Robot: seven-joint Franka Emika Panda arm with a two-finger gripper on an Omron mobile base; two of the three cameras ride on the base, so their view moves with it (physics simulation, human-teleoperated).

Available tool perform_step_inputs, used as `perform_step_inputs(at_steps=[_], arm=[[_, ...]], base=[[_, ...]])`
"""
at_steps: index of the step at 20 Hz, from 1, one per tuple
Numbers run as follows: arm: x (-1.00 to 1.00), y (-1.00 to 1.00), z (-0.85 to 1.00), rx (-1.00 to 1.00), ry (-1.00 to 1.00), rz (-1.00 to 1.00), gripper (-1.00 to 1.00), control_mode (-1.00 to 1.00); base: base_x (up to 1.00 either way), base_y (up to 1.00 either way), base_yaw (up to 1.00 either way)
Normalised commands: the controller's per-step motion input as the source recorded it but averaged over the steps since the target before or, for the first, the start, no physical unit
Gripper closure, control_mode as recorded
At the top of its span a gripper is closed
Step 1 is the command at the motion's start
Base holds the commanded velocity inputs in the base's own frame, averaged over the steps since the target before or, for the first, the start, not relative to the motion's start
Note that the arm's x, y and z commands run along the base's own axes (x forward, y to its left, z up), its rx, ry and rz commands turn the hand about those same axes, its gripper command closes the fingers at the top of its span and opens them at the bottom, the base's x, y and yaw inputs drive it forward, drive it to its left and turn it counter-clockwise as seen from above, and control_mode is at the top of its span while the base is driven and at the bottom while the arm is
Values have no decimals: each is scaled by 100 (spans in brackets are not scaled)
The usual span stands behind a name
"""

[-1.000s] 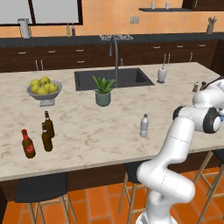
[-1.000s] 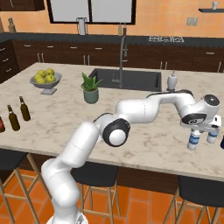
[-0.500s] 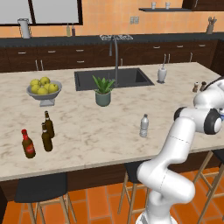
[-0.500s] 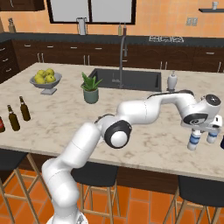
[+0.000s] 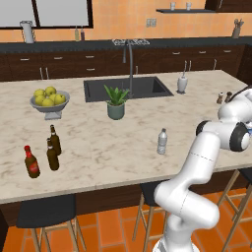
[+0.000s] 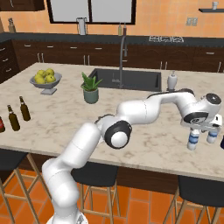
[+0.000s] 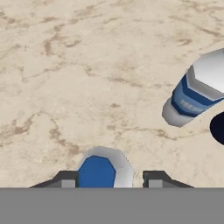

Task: Move the plastic bottles in the middle to the plastics group, and the glass bottles in the middle to the glass group.

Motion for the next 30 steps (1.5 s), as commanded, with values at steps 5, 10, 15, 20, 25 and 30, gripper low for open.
perform_step_inputs(at_steps=[5,10,15,20,25,30], arm=[[0,3,0,0,0,0,-100,-100],[-11,11,19,-1,-1,0,-100,-100],[-46,51,68,-4,-5,0,-100,-100],[-45,93,14,-11,-4,0,-100,-100],[-38,100,0,-16,0,0,-100,-100],[-35,100,-7,-18,1,0,-100,-100]], base=[[0,0,0],[0,0,0],[0,0,0],[0,0,0],[0,0,0],[0,0,0]])
